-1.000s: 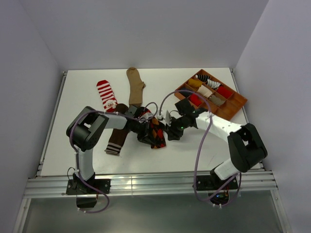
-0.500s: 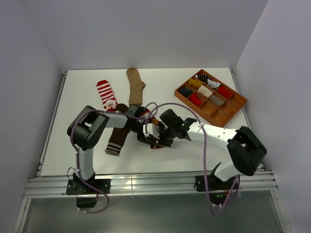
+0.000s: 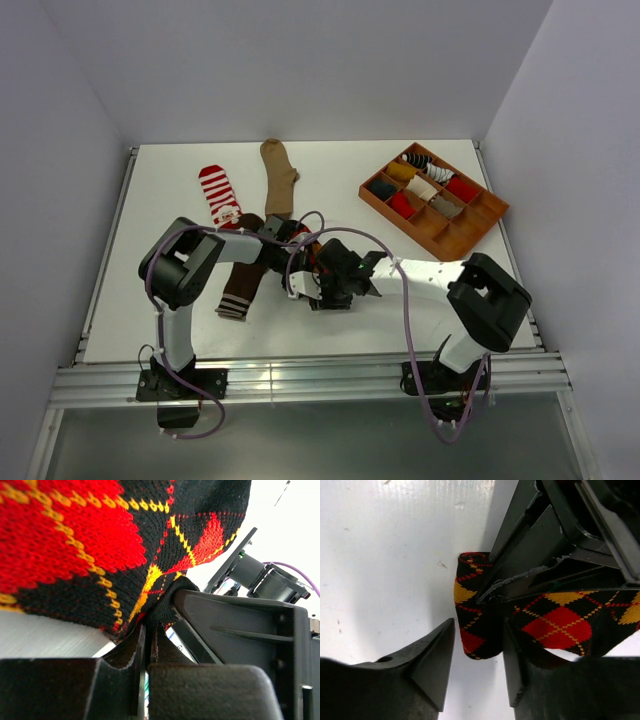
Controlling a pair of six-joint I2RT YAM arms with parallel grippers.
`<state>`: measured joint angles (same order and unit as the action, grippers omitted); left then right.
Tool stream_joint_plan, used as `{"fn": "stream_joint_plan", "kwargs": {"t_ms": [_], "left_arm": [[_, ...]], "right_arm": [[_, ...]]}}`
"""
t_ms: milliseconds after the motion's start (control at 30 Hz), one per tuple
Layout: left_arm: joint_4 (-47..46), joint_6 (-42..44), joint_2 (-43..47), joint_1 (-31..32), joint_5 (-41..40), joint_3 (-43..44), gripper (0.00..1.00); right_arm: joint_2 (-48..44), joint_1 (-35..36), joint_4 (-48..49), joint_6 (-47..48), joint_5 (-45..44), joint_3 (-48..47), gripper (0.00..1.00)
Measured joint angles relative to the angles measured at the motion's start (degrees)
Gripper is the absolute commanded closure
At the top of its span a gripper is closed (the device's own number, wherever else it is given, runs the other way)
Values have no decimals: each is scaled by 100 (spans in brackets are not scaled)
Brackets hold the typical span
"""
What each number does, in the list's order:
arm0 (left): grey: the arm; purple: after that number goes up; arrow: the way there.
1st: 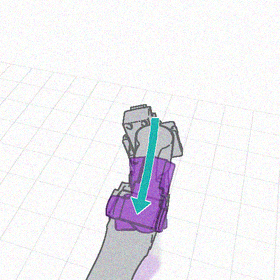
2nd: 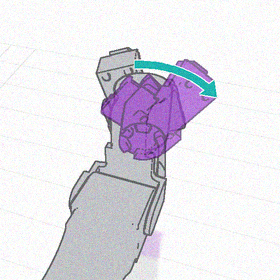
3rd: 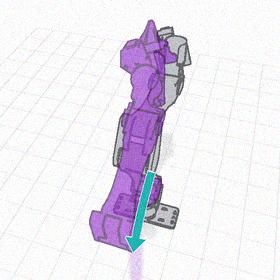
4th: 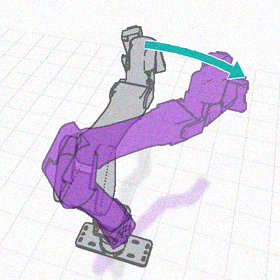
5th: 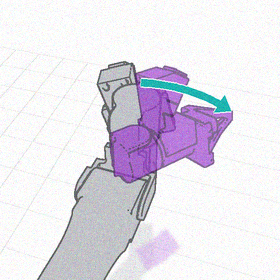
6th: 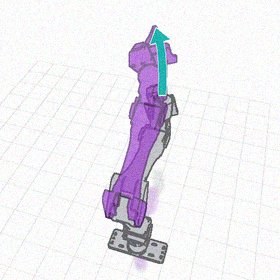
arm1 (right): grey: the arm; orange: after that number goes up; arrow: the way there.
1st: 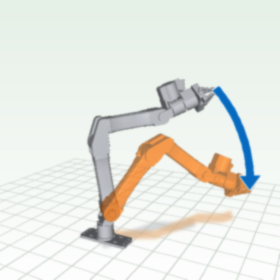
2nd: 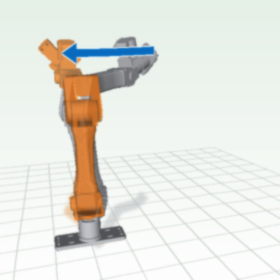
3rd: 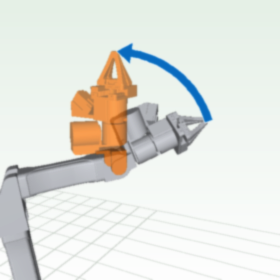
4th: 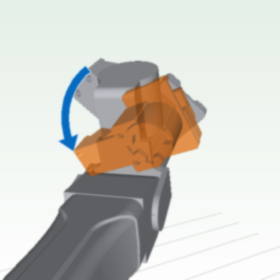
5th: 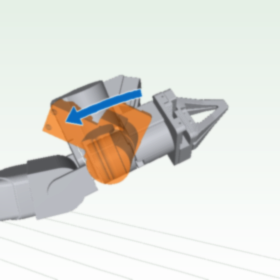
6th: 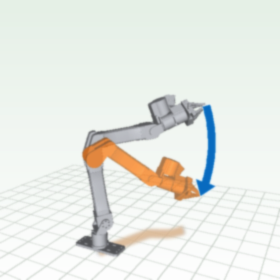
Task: Roll the socks
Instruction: Roll the sock at the center of the board.
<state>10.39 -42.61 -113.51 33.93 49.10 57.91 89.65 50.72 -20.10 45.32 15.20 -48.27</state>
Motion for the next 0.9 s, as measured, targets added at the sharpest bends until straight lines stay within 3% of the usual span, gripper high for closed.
{"fn": "stream_joint_plan", "kwargs": {"t_ms": [267, 500, 667, 900], "left_arm": [[2, 2, -2, -28, 22, 0, 95], [-11, -11, -2, -96, 59, -11, 84], [-269, -175, 39, -151, 98, -170, 75], [-828, -684, 321, -168, -144, -511, 73]], "right_arm": [[286, 46, -7, 39, -195, -164, 65], [428, 42, -238, 37, -184, -396, 80], [664, -168, -647, 35, 166, -739, 82], [1025, -745, -1342, 42, 1154, -1228, 82]]}}
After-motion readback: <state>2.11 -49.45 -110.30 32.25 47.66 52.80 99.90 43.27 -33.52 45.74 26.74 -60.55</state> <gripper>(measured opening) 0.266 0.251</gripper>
